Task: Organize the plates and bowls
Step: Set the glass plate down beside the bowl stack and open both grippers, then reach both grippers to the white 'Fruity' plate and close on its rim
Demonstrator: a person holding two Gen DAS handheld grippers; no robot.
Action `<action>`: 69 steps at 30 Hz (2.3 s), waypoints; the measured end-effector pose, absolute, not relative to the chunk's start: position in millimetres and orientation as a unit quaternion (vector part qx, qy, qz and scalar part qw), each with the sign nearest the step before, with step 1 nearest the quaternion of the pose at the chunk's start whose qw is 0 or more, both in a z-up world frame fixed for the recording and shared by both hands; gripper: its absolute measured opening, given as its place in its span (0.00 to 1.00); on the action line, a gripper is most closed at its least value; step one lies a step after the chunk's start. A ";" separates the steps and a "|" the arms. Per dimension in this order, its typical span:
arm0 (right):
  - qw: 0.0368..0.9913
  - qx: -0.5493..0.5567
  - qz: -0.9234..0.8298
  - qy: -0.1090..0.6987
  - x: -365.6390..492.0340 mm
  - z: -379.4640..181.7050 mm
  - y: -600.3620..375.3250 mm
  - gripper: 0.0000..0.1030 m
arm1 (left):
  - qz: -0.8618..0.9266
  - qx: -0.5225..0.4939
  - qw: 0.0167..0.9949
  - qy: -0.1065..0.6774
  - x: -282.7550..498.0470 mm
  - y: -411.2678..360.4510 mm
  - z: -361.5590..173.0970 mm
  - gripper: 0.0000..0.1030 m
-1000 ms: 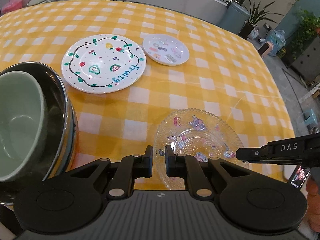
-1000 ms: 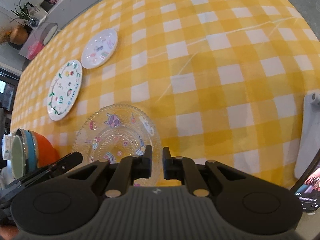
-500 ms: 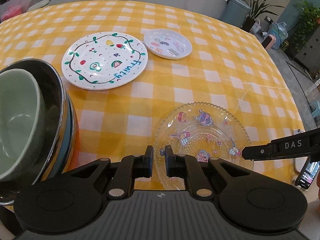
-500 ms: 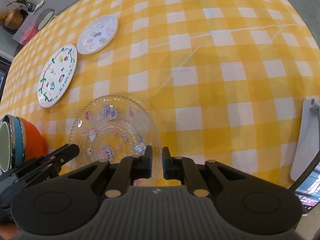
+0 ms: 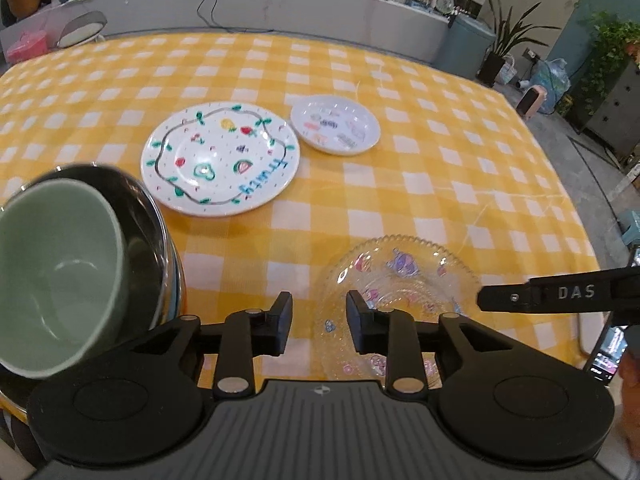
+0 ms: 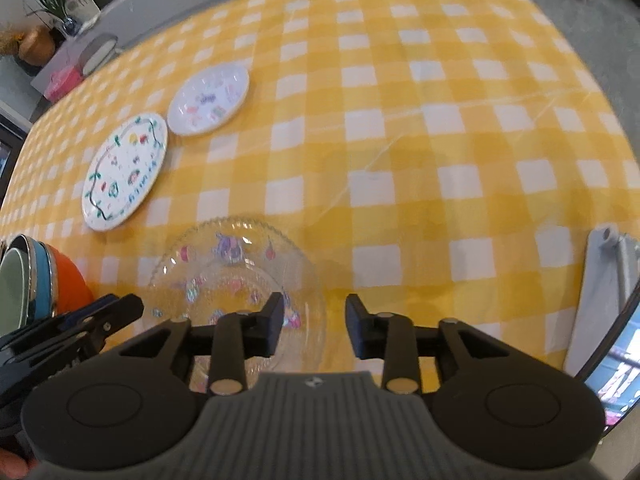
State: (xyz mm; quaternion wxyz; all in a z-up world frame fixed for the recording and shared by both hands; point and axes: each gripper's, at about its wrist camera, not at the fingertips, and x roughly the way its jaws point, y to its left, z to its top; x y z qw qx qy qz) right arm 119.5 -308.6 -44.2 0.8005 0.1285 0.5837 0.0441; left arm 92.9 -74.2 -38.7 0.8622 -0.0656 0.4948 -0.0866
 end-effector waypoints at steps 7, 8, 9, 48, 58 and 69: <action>0.811 0.185 0.086 0.548 122.4 -43.8 -300.2 0.37 | -0.108 -0.058 0.863 0.491 104.0 -61.1 -12.2 0.35; 0.810 0.197 0.089 0.545 123.0 -44.4 -300.1 0.37 | -0.113 -0.057 0.861 0.492 107.8 -56.3 -7.5 0.35; 0.813 0.202 0.089 0.539 123.9 -44.3 -299.2 0.37 | -0.116 -0.058 0.860 0.493 111.2 -51.5 -3.3 0.35; 0.816 0.293 0.148 0.476 215.1 -94.4 -216.7 0.30 | -0.228 -0.079 0.825 0.511 270.5 91.7 -62.8 0.40; 0.807 0.320 0.162 0.470 217.6 -104.7 -221.7 0.25 | -0.259 -0.099 0.809 0.519 280.5 110.1 -79.5 0.31; 0.795 0.352 0.164 0.466 215.7 -112.9 -227.3 0.13 | -0.268 -0.122 0.802 0.519 282.6 110.2 -86.9 0.23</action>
